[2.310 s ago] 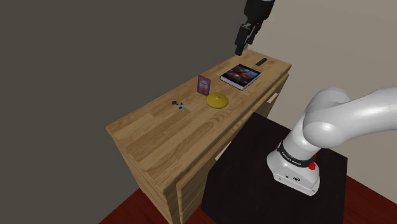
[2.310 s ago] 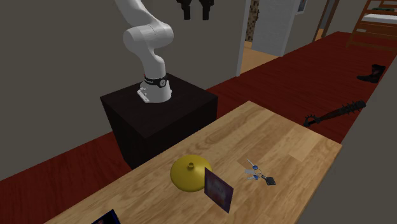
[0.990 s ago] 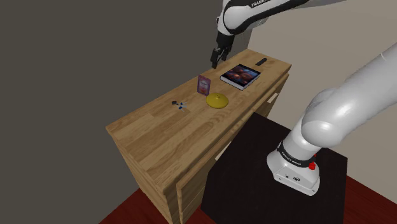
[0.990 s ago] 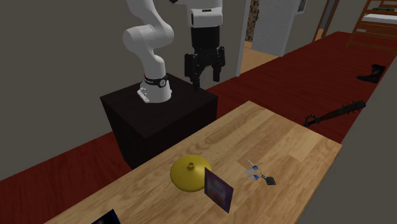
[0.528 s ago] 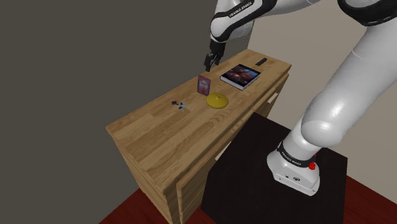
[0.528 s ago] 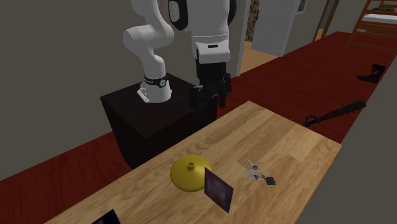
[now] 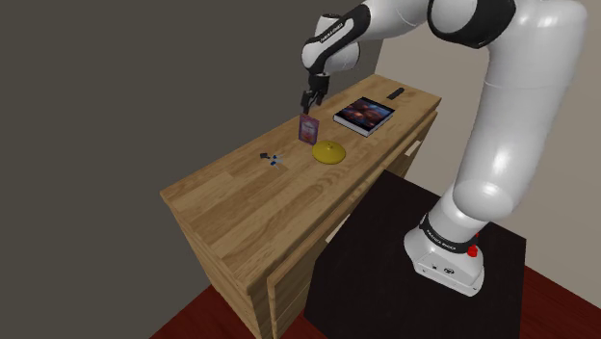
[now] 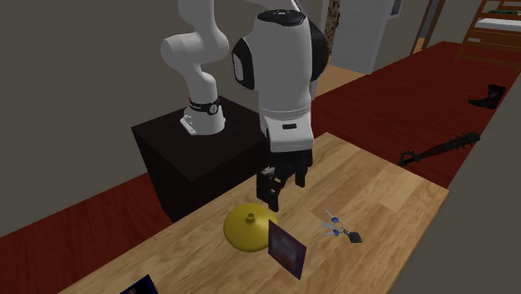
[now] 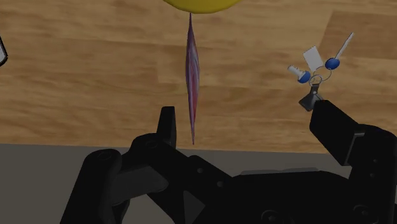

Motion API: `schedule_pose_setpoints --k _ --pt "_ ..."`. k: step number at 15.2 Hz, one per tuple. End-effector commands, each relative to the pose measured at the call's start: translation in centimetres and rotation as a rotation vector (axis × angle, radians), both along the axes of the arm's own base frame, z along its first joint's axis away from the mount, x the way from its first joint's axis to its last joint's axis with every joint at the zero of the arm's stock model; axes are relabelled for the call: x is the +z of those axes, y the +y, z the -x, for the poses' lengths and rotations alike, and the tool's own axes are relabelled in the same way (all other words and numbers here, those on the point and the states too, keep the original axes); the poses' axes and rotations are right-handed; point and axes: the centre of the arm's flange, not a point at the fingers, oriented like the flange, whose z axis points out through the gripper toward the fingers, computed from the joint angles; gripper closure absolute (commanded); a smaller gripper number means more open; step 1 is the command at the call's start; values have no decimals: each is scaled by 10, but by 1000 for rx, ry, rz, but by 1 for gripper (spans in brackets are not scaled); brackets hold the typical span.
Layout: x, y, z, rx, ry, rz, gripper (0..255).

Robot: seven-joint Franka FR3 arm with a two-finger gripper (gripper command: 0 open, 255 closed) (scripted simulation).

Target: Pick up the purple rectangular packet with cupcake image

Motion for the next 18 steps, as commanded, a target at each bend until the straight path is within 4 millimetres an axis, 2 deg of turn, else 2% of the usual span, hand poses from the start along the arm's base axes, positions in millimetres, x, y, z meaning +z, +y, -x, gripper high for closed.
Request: schedule_pose_setpoints --k 1,5,12,14,15,18 --pt "-20 -14 -15 -1 0 -7 0" --pt "-52 -34 -44 -4 1 -19 0" --pt "-89 -34 -44 -4 1 -19 0" --pt "-92 -34 -44 -4 1 -19 0" --pt "-92 -34 -43 -4 1 -19 255" --pt "-92 -34 -43 -4 1 -19 255"
